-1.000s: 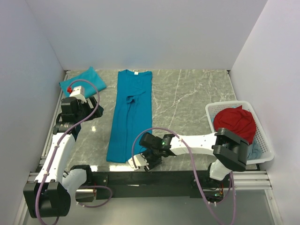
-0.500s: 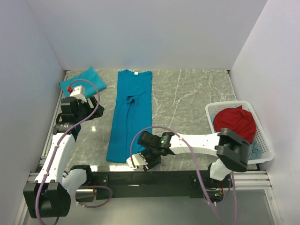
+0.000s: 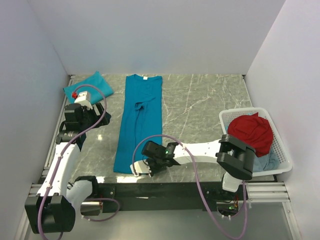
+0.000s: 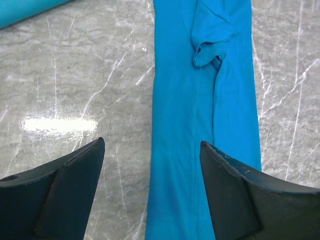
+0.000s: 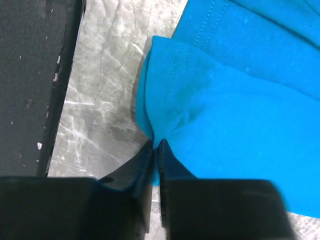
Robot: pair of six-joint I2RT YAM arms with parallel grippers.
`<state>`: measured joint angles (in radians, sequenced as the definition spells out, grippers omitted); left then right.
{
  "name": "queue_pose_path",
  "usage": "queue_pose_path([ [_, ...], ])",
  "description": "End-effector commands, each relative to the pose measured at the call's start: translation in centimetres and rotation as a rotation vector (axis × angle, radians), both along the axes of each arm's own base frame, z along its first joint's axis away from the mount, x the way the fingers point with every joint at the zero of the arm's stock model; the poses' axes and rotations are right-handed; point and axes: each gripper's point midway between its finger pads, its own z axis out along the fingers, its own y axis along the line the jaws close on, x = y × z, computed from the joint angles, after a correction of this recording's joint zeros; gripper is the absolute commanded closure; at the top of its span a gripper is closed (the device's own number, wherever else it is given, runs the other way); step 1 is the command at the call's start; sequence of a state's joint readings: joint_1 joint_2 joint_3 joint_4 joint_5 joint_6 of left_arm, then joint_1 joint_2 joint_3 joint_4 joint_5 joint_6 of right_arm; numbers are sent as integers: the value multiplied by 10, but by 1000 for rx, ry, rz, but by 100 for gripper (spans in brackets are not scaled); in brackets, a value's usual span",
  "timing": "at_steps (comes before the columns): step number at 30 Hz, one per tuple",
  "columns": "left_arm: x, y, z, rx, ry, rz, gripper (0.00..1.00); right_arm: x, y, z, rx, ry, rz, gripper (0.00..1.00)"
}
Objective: Fold and stack the t-shirts
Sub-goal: Fold the tshirt
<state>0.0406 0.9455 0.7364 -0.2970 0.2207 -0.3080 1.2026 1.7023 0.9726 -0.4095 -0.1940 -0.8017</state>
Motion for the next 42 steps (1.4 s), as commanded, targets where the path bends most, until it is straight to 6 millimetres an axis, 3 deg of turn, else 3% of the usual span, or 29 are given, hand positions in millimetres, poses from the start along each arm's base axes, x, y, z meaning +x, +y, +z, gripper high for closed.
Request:
queue_pose_path([
  [1,1,-4,18,11,-84,-38,18,-8,-38,-20,-100,5,8,94],
  [7,-3,-33,13,-71,-77,-193,20,5,-96,-11,-132,36,-16,100],
  [12,5,-63,-12,-218,60,-267,23,5,-146,-10,-164,53,-51,96],
  [13,7,-73,-15,-233,88,-284,23,11,-145,-3,-131,31,-66,93],
  [14,15,-86,-21,-244,131,-303,24,4,-147,-2,-126,57,-55,90],
  [15,23,-87,-27,-231,165,-264,25,4,-149,-1,-123,52,-54,85],
  [16,31,-90,-30,-228,191,-238,25,7,-147,3,-102,36,-64,70],
  [17,51,-95,-35,-204,223,-211,25,8,-147,6,-94,34,-74,65],
  [21,107,-79,-61,-159,303,-15,28,31,-129,44,65,55,-199,50],
  [23,136,-74,-79,-133,328,44,32,40,-123,67,154,61,-246,49],
  [25,151,-71,-93,-117,364,73,34,53,-117,95,284,78,-316,49],
  [28,178,-70,-115,-88,411,107,36,68,-121,114,383,72,-394,49],
  [32,206,-66,-143,-34,475,134,45,74,-129,121,440,67,-442,49],
  [37,224,-68,-162,-23,508,137,57,75,-134,130,476,38,-454,49],
  [42,238,-67,-187,-11,550,161,85,73,-136,138,507,33,-452,49],
])
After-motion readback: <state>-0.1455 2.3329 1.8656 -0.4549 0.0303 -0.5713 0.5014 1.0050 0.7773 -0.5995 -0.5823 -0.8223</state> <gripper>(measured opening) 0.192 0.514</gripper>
